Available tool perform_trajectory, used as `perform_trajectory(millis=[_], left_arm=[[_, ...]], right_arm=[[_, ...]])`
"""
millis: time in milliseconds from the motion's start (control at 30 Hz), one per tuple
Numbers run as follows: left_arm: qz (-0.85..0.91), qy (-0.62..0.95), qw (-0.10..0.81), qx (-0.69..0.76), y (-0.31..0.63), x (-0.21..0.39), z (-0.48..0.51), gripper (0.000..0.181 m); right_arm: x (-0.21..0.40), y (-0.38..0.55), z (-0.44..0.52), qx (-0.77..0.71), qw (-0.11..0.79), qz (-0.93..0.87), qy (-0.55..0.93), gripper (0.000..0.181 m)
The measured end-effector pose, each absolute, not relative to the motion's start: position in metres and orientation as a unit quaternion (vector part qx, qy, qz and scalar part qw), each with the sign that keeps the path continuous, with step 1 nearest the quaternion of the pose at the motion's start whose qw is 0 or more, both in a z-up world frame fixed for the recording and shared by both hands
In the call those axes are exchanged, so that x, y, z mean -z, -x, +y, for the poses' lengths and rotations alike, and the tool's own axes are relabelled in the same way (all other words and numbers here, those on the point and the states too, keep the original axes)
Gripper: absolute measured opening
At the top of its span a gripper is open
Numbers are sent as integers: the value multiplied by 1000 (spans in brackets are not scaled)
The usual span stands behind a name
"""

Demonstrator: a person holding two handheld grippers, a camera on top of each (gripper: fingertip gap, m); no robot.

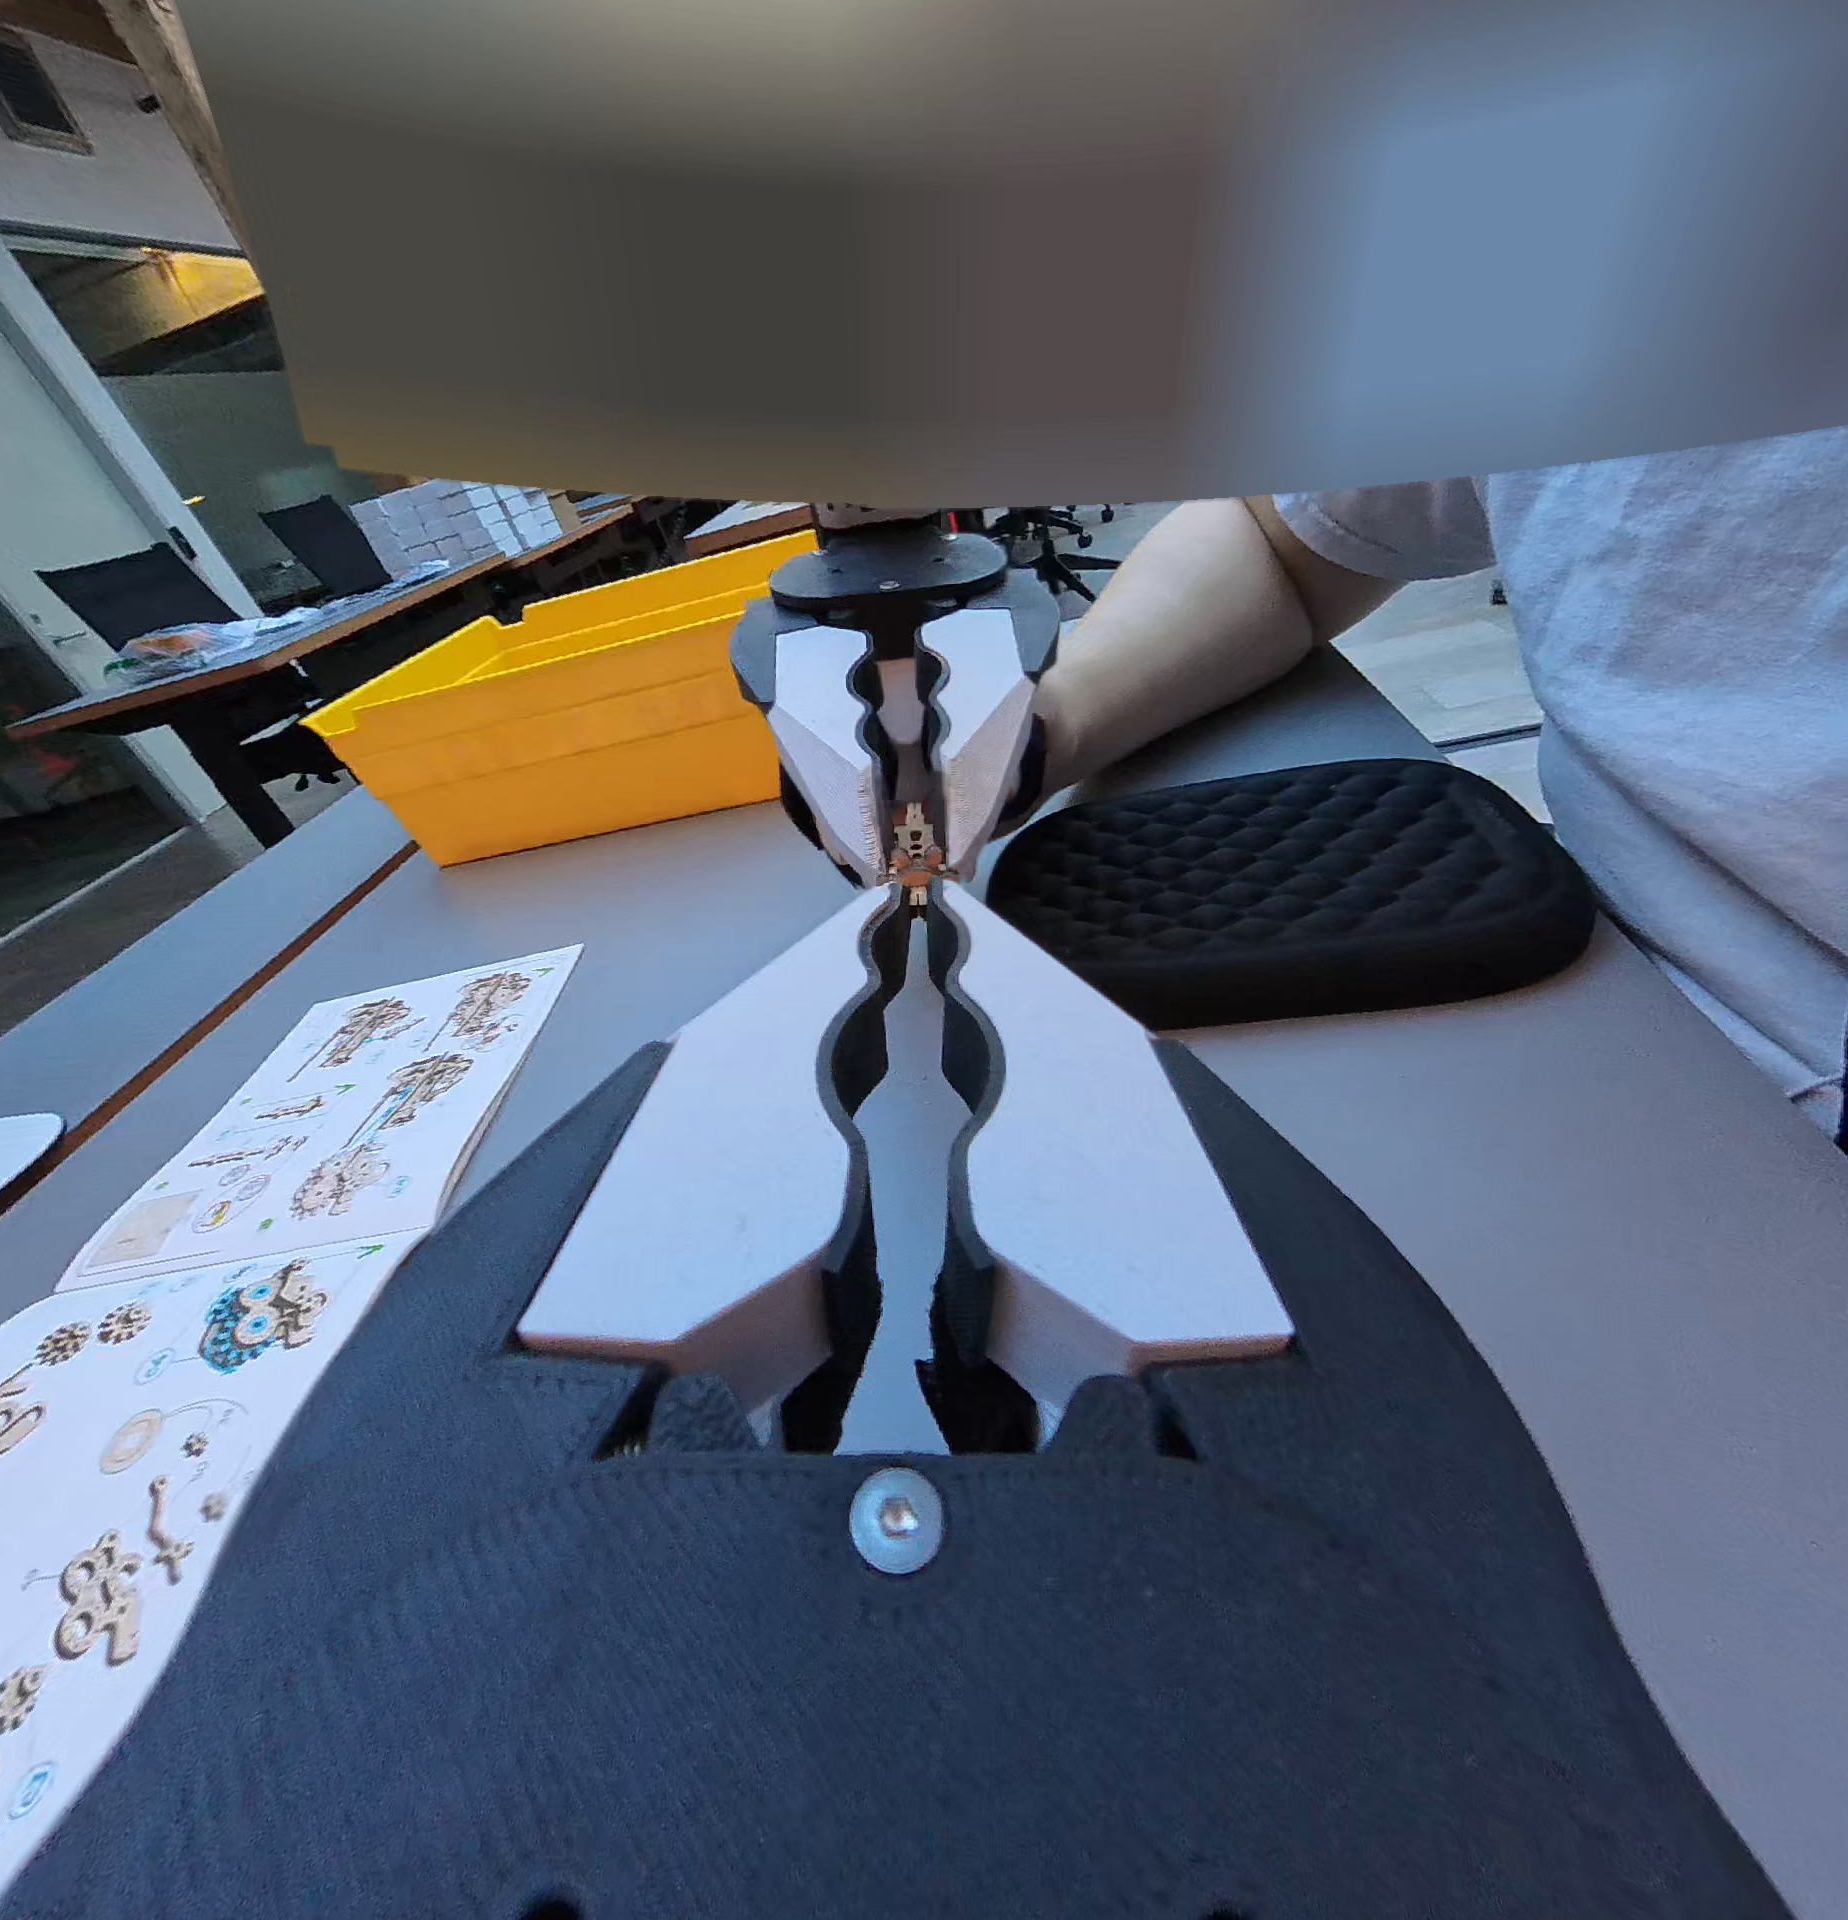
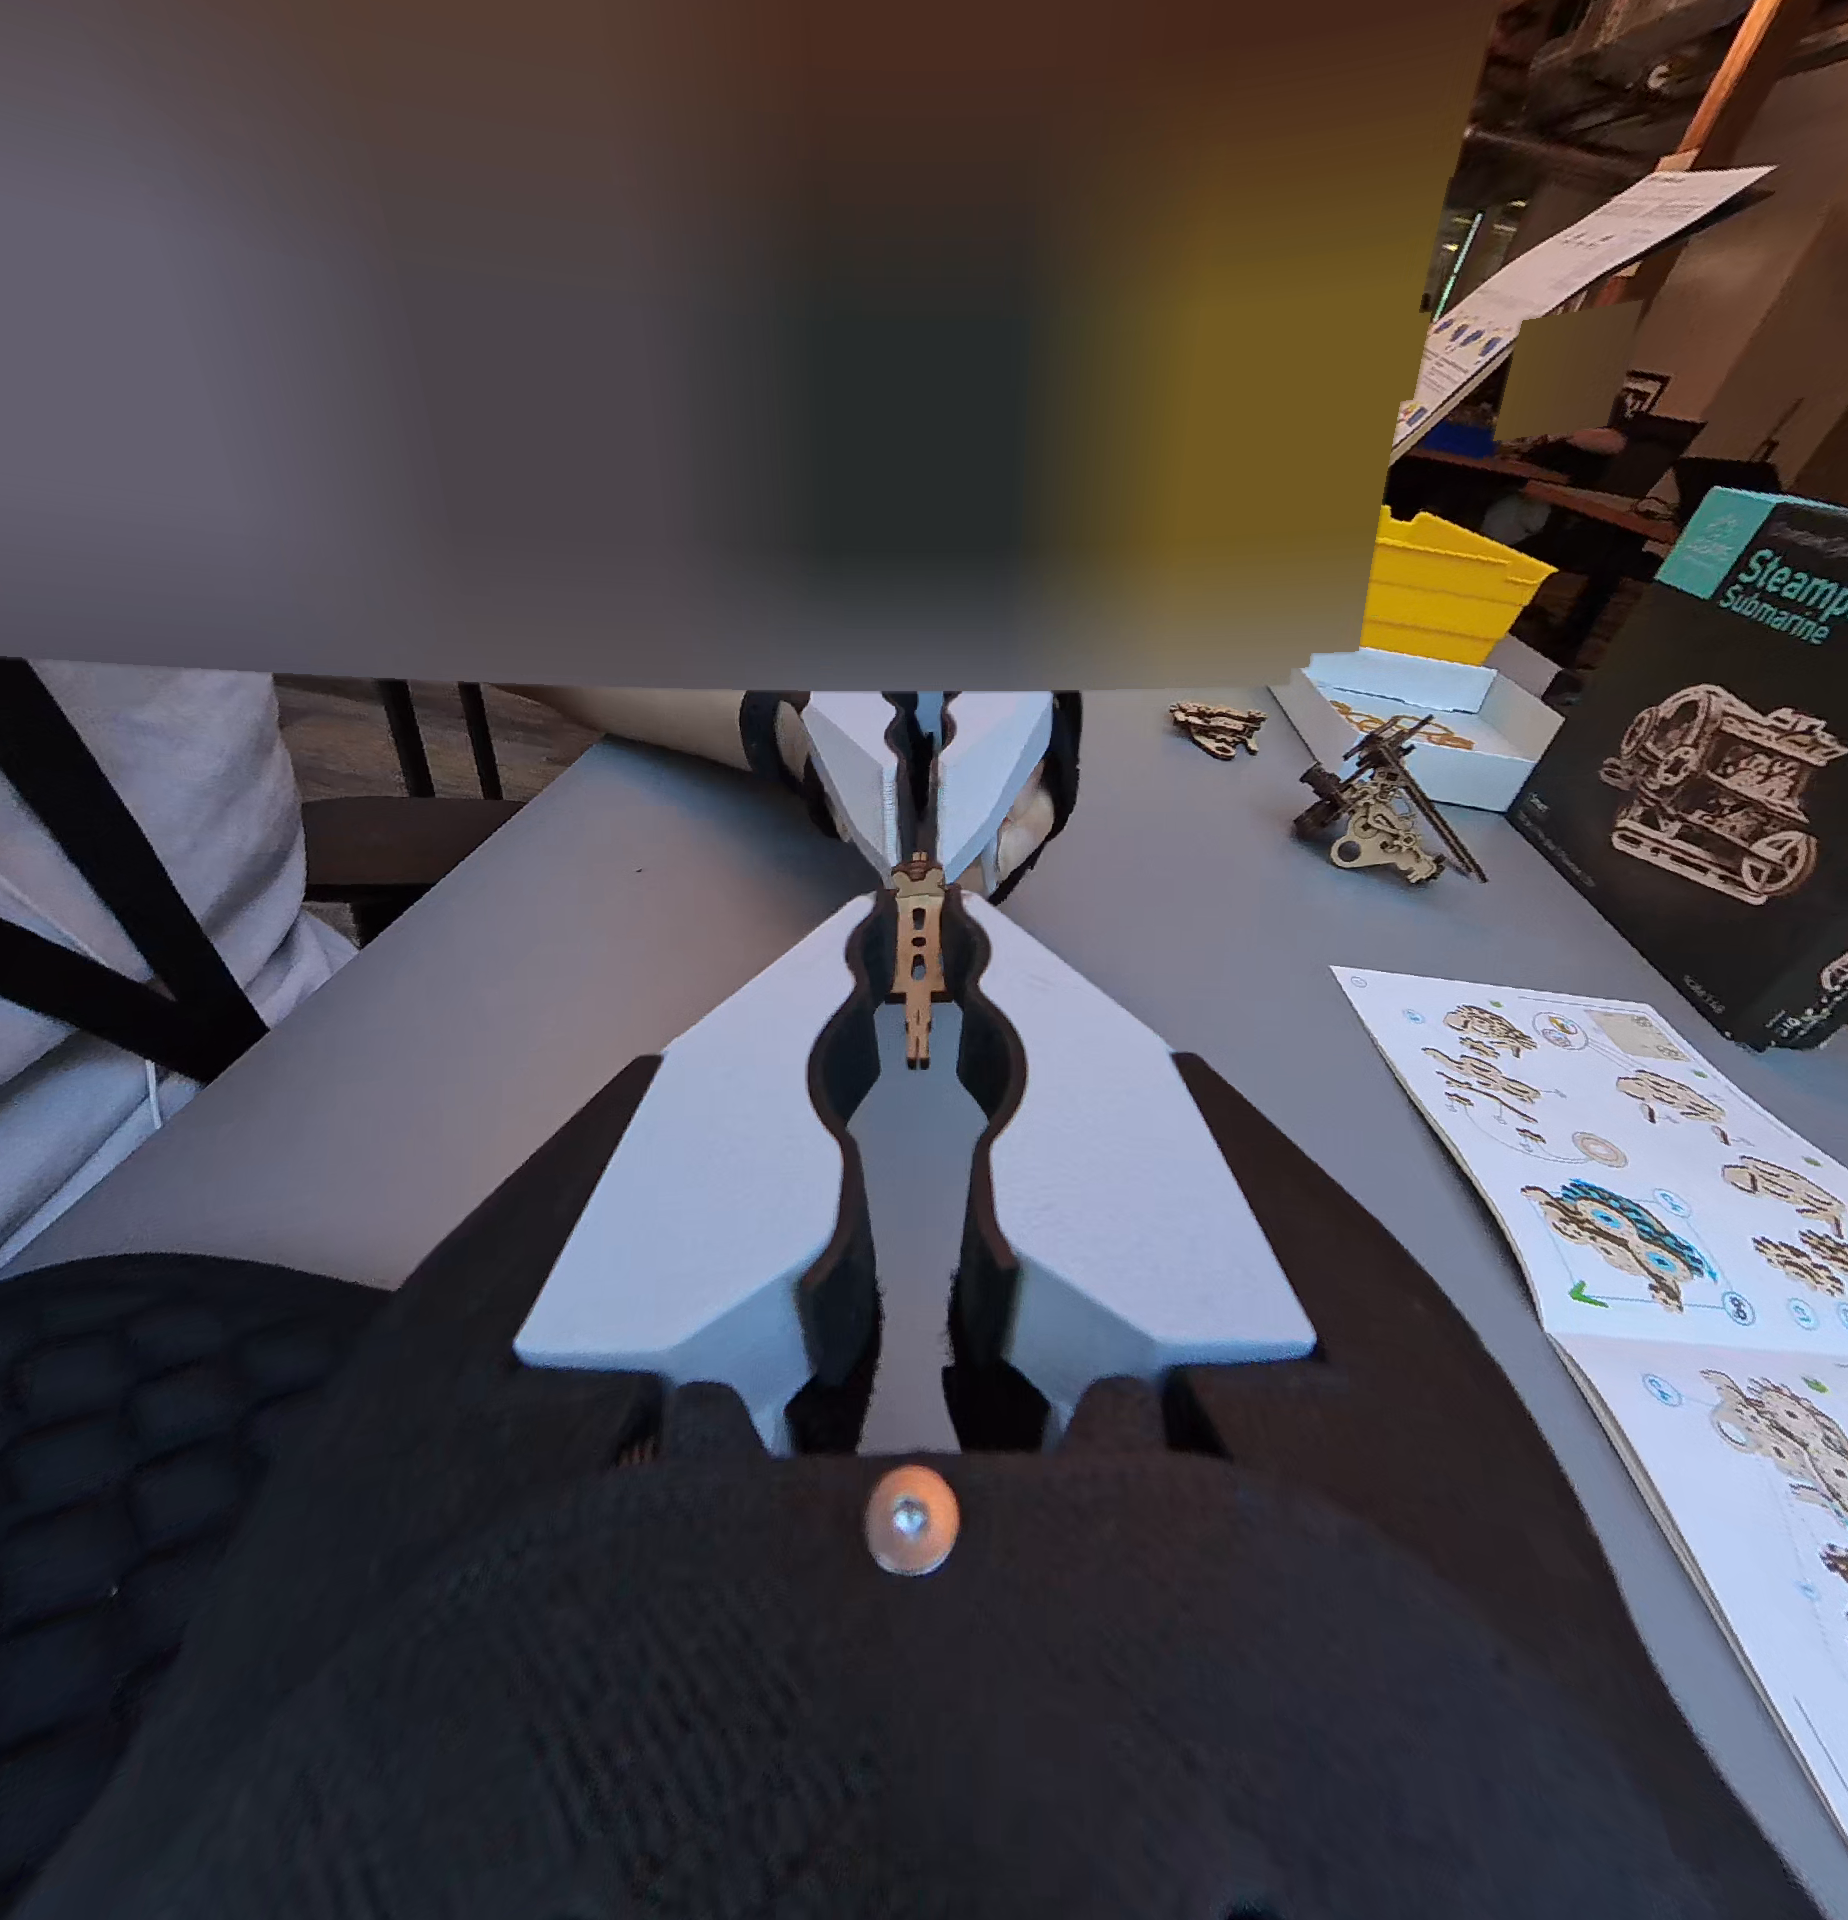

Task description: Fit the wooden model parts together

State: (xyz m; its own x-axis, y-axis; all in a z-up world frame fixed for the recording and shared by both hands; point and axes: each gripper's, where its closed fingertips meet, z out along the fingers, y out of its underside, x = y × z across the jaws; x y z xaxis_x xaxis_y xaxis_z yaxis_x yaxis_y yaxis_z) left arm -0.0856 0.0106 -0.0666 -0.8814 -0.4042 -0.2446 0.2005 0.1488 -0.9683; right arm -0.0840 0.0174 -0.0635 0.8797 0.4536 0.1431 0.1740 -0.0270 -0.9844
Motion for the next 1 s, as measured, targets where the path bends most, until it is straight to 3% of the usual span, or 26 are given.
perform_trajectory(millis=[1000], left_arm=[[700,85,270,656,83,60,6,0]], right_arm=[[59,81,11,-76,670,-241,698,6]])
